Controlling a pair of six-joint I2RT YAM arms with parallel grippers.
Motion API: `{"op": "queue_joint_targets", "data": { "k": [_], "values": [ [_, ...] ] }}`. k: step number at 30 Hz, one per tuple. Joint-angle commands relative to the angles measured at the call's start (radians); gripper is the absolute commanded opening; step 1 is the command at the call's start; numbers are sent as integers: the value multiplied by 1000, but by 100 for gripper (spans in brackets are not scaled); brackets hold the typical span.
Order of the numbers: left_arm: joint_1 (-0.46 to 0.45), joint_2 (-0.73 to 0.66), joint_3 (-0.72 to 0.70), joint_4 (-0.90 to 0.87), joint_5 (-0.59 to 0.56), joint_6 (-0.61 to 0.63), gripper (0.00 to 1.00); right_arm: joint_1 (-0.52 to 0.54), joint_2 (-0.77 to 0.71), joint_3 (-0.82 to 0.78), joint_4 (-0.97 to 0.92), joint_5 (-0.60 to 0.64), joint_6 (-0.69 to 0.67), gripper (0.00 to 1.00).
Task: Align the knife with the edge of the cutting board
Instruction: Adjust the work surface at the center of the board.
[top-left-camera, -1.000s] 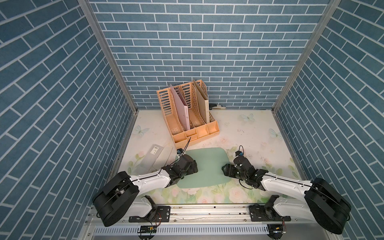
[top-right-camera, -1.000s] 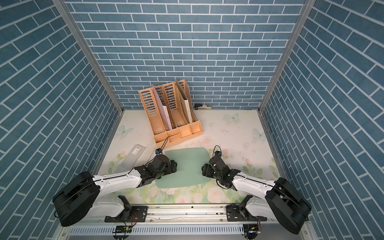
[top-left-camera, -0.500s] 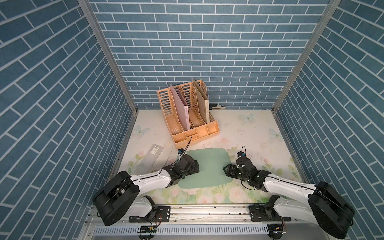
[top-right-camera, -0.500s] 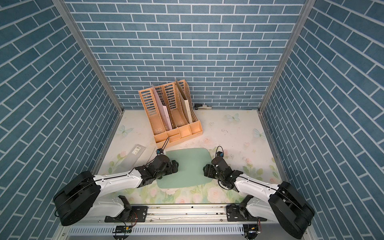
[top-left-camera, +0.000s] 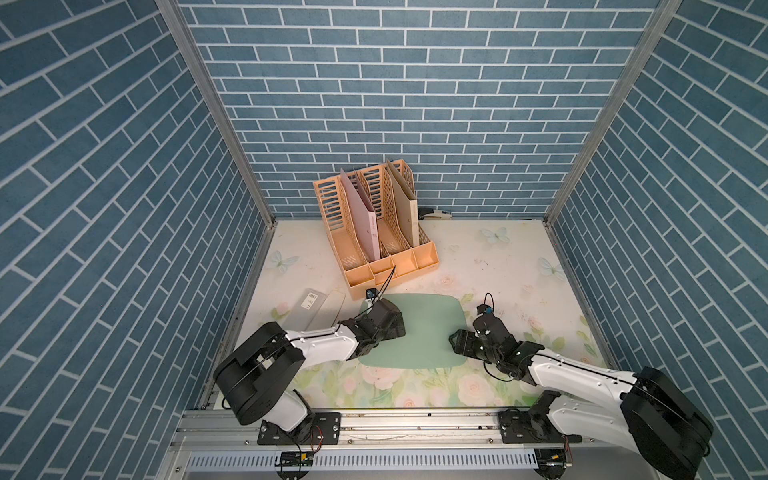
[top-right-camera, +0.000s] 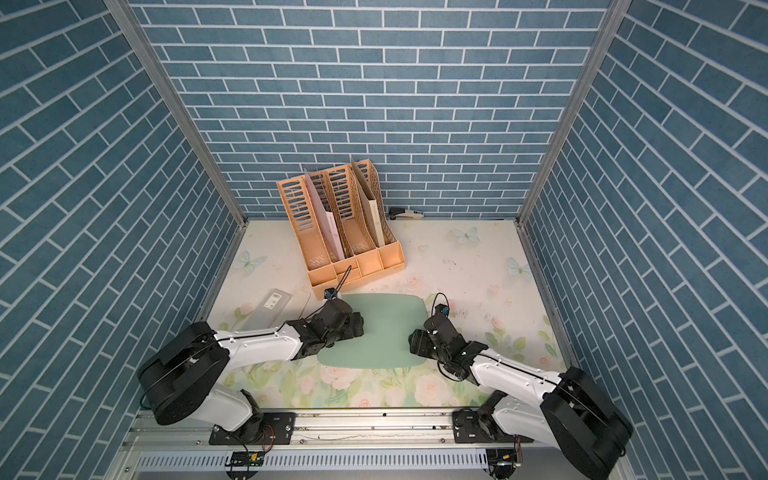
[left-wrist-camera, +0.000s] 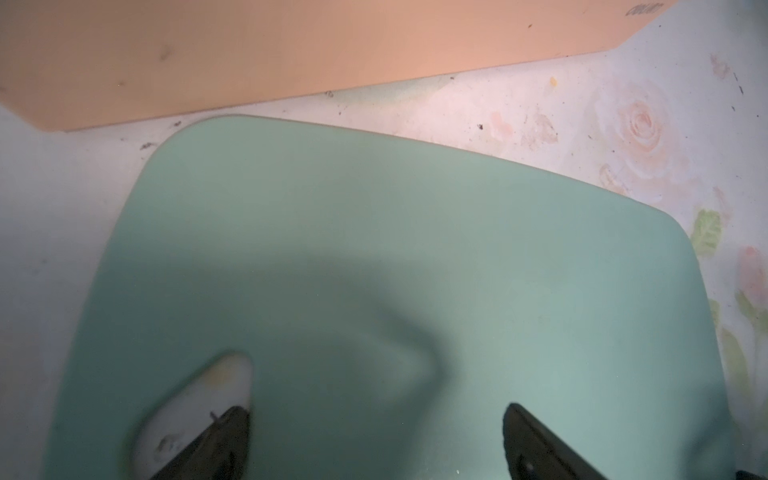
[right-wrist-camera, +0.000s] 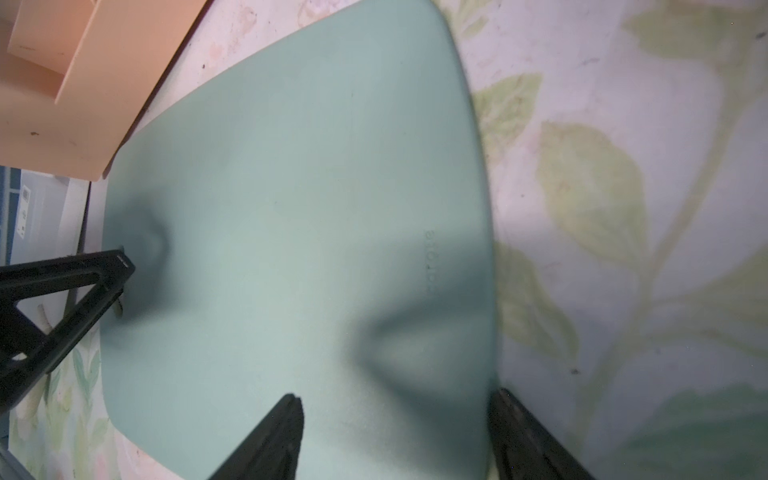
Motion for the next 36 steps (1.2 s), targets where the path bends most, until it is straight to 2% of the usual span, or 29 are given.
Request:
{"op": "queue_joint_targets", "data": {
  "k": [1,9,18,29,36],
  "values": [
    [-48,52,17,94,312,-40,97,15,102,-18,-24,-210,73,74],
    [-44,-19,3,47,289,-28,99,12,83,3,-42,-212,67,74],
    [-9,-46,54,-26,262,0,99,-3,9,28,-138,-162,34,82],
    [26,-126,144,-130,247,40,100,-148,-81,71,-243,-168,-77,84],
    [72,-168,136,-164,252,55,100,-193,-40,113,-255,-182,-132,84]
  ]
}}
